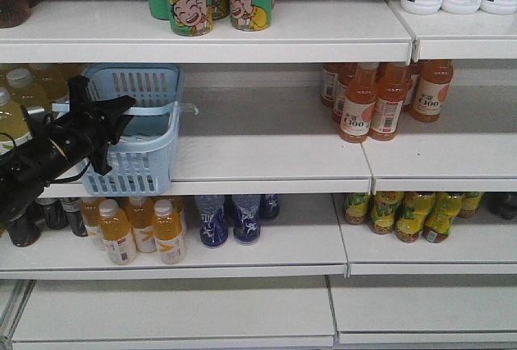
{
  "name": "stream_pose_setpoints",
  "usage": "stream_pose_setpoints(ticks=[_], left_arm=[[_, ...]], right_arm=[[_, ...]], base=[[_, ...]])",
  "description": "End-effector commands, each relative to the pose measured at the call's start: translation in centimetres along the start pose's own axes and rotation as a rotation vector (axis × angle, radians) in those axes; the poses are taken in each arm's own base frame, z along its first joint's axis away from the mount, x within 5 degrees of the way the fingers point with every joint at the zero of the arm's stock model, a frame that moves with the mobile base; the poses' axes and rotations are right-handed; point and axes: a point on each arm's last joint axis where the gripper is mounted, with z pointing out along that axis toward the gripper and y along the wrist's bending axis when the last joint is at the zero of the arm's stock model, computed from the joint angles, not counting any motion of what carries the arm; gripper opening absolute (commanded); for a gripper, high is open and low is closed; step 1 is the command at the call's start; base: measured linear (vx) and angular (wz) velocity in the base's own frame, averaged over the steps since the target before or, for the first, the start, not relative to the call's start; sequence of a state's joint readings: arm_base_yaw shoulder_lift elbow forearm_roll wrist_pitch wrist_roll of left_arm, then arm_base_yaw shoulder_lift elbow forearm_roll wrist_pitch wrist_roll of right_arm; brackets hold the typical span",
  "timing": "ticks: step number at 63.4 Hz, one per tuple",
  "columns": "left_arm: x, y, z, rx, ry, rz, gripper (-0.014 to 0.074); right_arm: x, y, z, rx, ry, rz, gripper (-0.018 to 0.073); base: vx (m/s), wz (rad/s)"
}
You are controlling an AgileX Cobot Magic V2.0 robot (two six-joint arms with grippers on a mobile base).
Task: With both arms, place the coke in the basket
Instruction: 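Close the left gripper on the handle and lift the basket off the shelf, then hold the basket up with the left gripper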
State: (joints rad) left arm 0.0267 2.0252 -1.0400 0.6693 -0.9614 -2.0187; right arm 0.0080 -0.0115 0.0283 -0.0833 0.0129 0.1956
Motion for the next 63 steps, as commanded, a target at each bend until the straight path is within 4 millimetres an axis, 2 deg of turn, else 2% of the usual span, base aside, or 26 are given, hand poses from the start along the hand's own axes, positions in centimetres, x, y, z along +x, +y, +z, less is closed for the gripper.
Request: stream_pose_setpoints(ticks=[1,11,18,25,38,47,63], left_arm=[[1.4,-3.7,-0.1,0.175,0.13,0.076,-0.0007],[3.1,-3.2,-0.5,0.128,0.327,0.062,-0.0007],[4.3,-2.8,-1.0,0.101,0.47,0.129,-0.0007],[5.9,-3.2,-1.5,0.125,0.606,0.167,-0.0007],[9.1,-4.0,-3.0,0.141,0.747,0.188,-0.0007],[12.1,-2.8,-4.7,0.078,0.843,0.168,-0.0007],[17.7,1.1,-8.3,-0.055,0.997,0.058,-0.0007]], right_arm=[[-0.1,0.1,-0.1,-0.011,-0.072,-0.006,-0.0005],[-0.1,0.1,-0.1,-0.011,-0.072,-0.006,-0.0005],[-0.1,0.1,-0.1,-0.011,-0.072,-0.006,-0.0005],[-0.1,0.1,-0.1,-0.011,-0.072,-0.006,-0.0005],[-0.1,0.1,-0.1,-0.011,-0.072,-0.006,-0.0005],[-0.1,0.1,-0.1,-0.011,-0.072,-0.006,-0.0005],[-0.1,0.1,-0.1,-0.011,-0.072,-0.006,-0.0005]], base=[[0.0,0.0],[0.0,0.0],[0.0,0.0],[0.0,0.0],[0.0,0.0],[0.0,0.0],[0.0,0.0]])
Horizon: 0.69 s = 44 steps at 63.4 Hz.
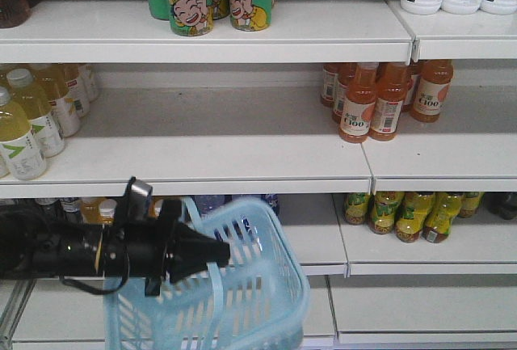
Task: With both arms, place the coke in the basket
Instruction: 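Hold the basket up with the left gripper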
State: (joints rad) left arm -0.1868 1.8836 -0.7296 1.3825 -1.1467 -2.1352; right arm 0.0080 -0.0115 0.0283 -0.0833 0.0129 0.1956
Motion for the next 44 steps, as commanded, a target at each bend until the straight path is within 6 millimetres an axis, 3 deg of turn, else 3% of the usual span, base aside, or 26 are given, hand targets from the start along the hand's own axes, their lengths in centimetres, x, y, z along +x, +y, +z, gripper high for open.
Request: stream_pose_setpoints(ticks=[1,9,16,28,44], left_arm=[[3.0,-2.9,0.4,0.217,0.138,0.024,-0.0007],[5.6,-2.5,1.7,0.202,0.215,0.023,-0.0007],[7.2,-3.4,2.7,0.218,0.261,0.048,-0.0007],[8.8,-6.0,3.5,0.31,0.241,0.095,-0.0007],[9.7,-8.4,3.1,0.379,0.225,0.155,-0.0007]], right_arm=[[-0.1,0.1,-0.1,-0.011,-0.072,-0.006,-0.0005],[-0.1,0.1,-0.1,-0.011,-0.072,-0.006,-0.0005],[-0.1,0.1,-0.1,-0.011,-0.072,-0.006,-0.0005],[-0.1,0.1,-0.1,-0.011,-0.072,-0.006,-0.0005],[-0.1,0.1,-0.1,-0.011,-0.072,-0.006,-0.0005]], base=[[0.0,0.0],[0.0,0.0],[0.0,0.0],[0.0,0.0],[0.0,0.0]])
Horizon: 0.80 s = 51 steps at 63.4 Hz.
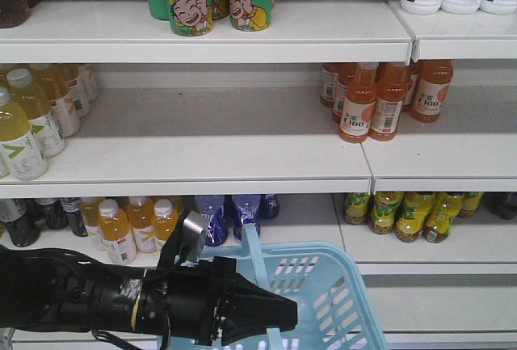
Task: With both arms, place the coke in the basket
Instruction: 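Hold the basket up with the left gripper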
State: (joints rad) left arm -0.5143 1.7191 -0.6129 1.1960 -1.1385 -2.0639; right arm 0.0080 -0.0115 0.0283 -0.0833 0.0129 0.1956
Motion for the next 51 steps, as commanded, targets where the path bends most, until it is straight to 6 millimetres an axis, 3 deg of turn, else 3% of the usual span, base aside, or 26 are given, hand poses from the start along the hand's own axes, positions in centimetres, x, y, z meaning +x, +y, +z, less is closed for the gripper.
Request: stream_pose_setpoints(ticks=[1,15,51], left_arm=[[0.7,-4.5,-0.6,0.284,0.051,0.065,-0.0007],[0.4,-5.7,-1.1,0.341,-0.014,0.059,-0.0007],[0.4,-5.8,-1.1,0.343,-0.016,0.058,-0.0006]], right_arm=[[-0.1,0.1,-0.1,-0.011,-0.072,-0.006,-0.0005],[-0.1,0.1,-0.1,-0.011,-0.072,-0.006,-0.0005],[-0.1,0.1,-0.1,-0.011,-0.072,-0.006,-0.0005]], base=[[0.0,0.0],[0.0,0.0],[0.0,0.0]])
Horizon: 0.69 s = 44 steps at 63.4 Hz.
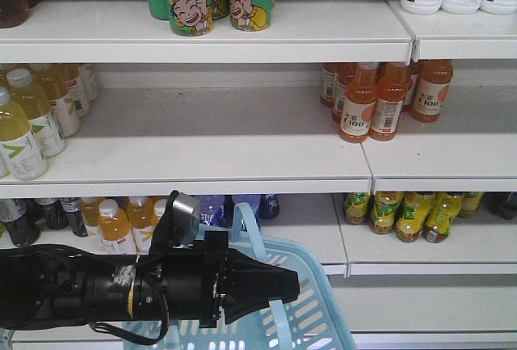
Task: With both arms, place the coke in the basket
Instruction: 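Hold the basket up with the left gripper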
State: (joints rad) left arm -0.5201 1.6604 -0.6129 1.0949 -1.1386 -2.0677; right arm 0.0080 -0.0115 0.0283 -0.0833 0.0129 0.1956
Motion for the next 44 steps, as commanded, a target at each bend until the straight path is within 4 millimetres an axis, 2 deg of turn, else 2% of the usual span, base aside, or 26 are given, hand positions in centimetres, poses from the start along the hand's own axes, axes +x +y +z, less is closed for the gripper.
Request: stream_pose_setpoints(ticks=[1,44], left_arm=[[0.63,-3.82,-0.43,0.269,0.068,0.041,-0.0006],[0.69,-3.78,-0.43,0.265,0.075,0.044,-0.0006]], right_arm=[[-0.14,0.06,-0.06,-0.011,-0.072,-0.006,-0.0005],[-0.14,0.06,-0.06,-0.011,-0.072,-0.006,-0.0005]], base=[[0.0,0.0],[0.0,0.0]])
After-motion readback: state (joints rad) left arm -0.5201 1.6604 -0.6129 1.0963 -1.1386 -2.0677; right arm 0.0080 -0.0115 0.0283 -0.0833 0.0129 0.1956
